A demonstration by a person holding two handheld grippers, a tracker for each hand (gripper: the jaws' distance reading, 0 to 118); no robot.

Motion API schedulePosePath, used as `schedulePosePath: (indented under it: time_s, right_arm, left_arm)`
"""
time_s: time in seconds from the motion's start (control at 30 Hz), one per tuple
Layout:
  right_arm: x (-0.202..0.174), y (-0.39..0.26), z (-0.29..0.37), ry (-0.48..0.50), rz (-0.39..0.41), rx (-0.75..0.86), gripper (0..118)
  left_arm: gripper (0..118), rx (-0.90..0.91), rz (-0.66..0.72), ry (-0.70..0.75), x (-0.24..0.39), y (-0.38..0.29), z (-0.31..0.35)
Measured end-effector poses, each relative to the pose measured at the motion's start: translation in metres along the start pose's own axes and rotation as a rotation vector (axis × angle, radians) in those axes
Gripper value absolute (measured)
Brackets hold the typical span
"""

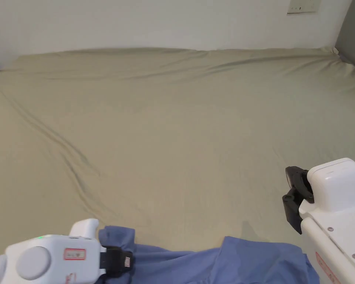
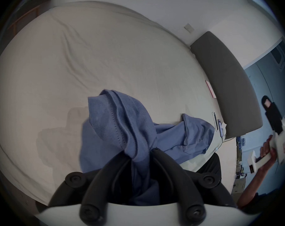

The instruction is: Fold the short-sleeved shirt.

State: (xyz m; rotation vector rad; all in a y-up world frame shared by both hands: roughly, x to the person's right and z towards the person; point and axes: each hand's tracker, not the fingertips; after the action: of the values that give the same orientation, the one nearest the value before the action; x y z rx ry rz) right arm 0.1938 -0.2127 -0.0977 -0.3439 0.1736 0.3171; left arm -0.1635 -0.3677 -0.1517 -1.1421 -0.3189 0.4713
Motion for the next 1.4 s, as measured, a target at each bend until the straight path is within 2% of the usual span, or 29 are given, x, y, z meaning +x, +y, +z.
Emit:
schedulePosePath:
  time_s: [0.23,0.27,0.3,0.33,0.37,0.4,0.43,0.5,0.6,0.63,0.67,0.73,0.77,0.9,1.0,1.13,1.23,1.4]
  right_arm:
    - [0.011,-0.004,0.003,-0.013,-0.013,-0.008,0]
    - [0.012,-0.004,0.003,-0.014,-0.016,-0.01,0]
    - [0.013,-0.005,0.003,-0.014,-0.019,-0.012,0]
    - [0.014,-0.005,0.003,-0.015,-0.021,-0.013,0]
    - [0.015,-0.005,0.002,-0.017,-0.022,-0.014,0]
    - [0.015,-0.005,0.002,-0.018,-0.023,-0.015,0]
    - [0.016,-0.005,0.002,-0.019,-0.024,-0.016,0]
    - [0.016,-0.005,0.002,-0.018,-0.027,-0.016,0]
    - [0.015,-0.004,0.003,-0.012,-0.03,-0.013,0]
    - [0.013,-0.003,0.003,-0.011,-0.028,-0.011,0]
    - [0.012,-0.002,0.004,-0.009,-0.028,-0.009,0]
    - [0.011,-0.002,0.003,-0.005,-0.029,-0.007,0]
    - [0.01,-0.002,0.003,-0.003,-0.029,-0.006,0]
    - [0.007,-0.002,0.003,0.007,-0.027,-0.003,0]
    - [0.006,-0.003,0.004,0.011,-0.025,-0.004,0]
    - [0.008,-0.003,0.007,0.008,-0.019,-0.007,0]
    - [0.01,-0.005,0.008,0.003,-0.018,-0.014,0]
    - [0.011,-0.009,0.006,0.005,-0.024,-0.025,0]
  left_arm:
    - [11,-0.084,0.056,0.035,0.015,-0.007,-0.065]
    - [23,-0.085,0.07,0.037,0.017,-0.007,-0.068]
    - [41,-0.081,0.104,0.016,0.02,-0.009,-0.069]
    - [65,-0.075,0.15,-0.057,0.019,-0.01,-0.068]
    - [100,-0.073,0.197,-0.157,0.019,-0.01,-0.067]
    - [113,-0.084,0.236,-0.24,0.019,-0.01,-0.065]
    - [117,-0.086,0.272,-0.317,0.019,-0.009,-0.059]
    - [117,-0.002,0.309,-0.374,0.017,-0.006,-0.043]
    - [113,0.102,0.245,-0.31,0.009,0.0,-0.017]
    - [106,0.135,0.197,-0.267,0.007,0.001,-0.009]
    - [81,0.183,0.153,-0.207,0.007,-0.001,-0.001]
    - [22,0.22,0.07,-0.085,0.007,-0.003,0.006]
    - [10,0.227,0.012,-0.014,0.008,-0.005,0.006]
    - [0,0.25,-0.209,0.161,0.03,-0.027,-0.01]
    - [0,0.211,-0.387,0.276,0.044,-0.056,-0.047]
    - [0,0.121,-0.439,0.305,0.062,-0.088,-0.091]
    - [0,0.193,-0.596,0.442,0.088,-0.108,-0.106]
    - [0,0.19,-0.661,0.426,0.113,-0.117,-0.117]
